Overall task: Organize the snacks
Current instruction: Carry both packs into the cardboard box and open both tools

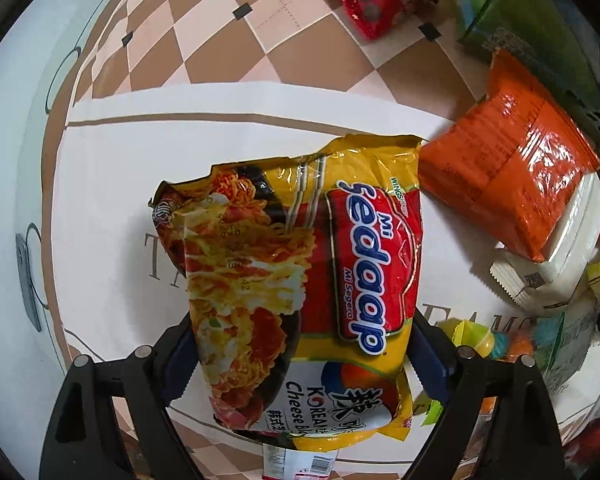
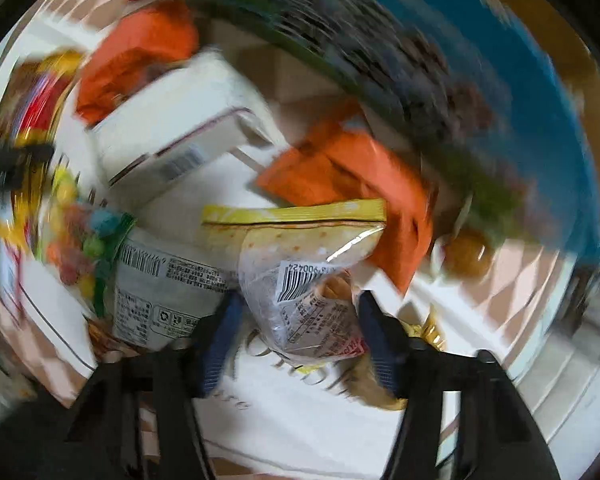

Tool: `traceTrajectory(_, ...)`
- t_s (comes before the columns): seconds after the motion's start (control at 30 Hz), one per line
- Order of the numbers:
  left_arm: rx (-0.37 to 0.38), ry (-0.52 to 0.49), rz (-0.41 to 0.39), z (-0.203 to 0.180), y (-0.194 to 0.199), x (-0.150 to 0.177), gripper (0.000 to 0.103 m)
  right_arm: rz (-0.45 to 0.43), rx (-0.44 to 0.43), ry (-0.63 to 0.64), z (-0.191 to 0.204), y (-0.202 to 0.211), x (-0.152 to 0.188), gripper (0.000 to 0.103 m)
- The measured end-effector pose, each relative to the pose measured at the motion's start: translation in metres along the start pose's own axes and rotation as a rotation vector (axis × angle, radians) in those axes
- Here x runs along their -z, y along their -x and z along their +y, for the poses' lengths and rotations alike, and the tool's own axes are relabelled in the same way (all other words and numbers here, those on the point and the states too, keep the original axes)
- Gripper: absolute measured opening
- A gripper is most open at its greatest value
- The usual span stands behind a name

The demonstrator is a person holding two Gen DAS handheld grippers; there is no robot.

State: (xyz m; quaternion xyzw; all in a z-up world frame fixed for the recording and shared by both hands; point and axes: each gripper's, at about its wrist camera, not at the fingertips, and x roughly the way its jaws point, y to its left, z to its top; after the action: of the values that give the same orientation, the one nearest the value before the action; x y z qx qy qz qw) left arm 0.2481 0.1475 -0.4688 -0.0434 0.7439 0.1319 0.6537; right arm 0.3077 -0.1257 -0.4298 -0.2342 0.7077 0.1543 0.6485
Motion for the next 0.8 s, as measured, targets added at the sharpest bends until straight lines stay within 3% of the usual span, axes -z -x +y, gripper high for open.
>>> traceTrajectory(0.13, 0.007, 0.016, 0.0, -0.013, 0.001, 0.008, 0.092, 0.106, -0.273, -0.405, -0.075, -0.022, 0.015, 0.056)
traceTrajectory(0.2, 0.017, 0.027, 0.002, 0.002, 0.007, 0.015, 0.092, 0.142, -0.385, -0.559, -0.102, -0.034, 0.029, 0.056)
traceTrajectory(0.3, 0.03, 0.041, 0.005, -0.001, 0.024, 0.02, 0.093, 0.16, -0.453, -0.647, -0.122, -0.045, 0.038, 0.061)
traceTrajectory(0.43, 0.04, 0.049, 0.008, 0.019, 0.006, 0.022, 0.093, 0.157, -0.42, -0.644, -0.119, -0.043, 0.038, 0.068)
traceTrajectory(0.53, 0.031, 0.05, 0.003, 0.018, 0.009, 0.023, 0.093, 0.108, -0.317, -0.542, -0.08, -0.024, 0.03, 0.075)
traceTrajectory(0.67, 0.025, 0.051, -0.015, 0.028, 0.001, 0.029, 0.09, 0.109, -0.191, -0.435, -0.055, -0.023, 0.024, 0.075)
traceTrajectory(0.7, 0.02, 0.048, -0.022, 0.031, -0.001, 0.03, 0.088, 0.107, -0.184, -0.438, -0.051, -0.025, 0.025, 0.074)
traceTrajectory(0.77, 0.009, 0.049, -0.033, 0.033, 0.002, 0.035, 0.087, 0.091, -0.163, -0.454, -0.033, -0.026, 0.023, 0.054)
traceTrajectory(0.8, 0.0, 0.045, -0.035, 0.034, 0.002, 0.035, 0.087, 0.082, -0.147, -0.465, -0.033, -0.026, 0.026, 0.053)
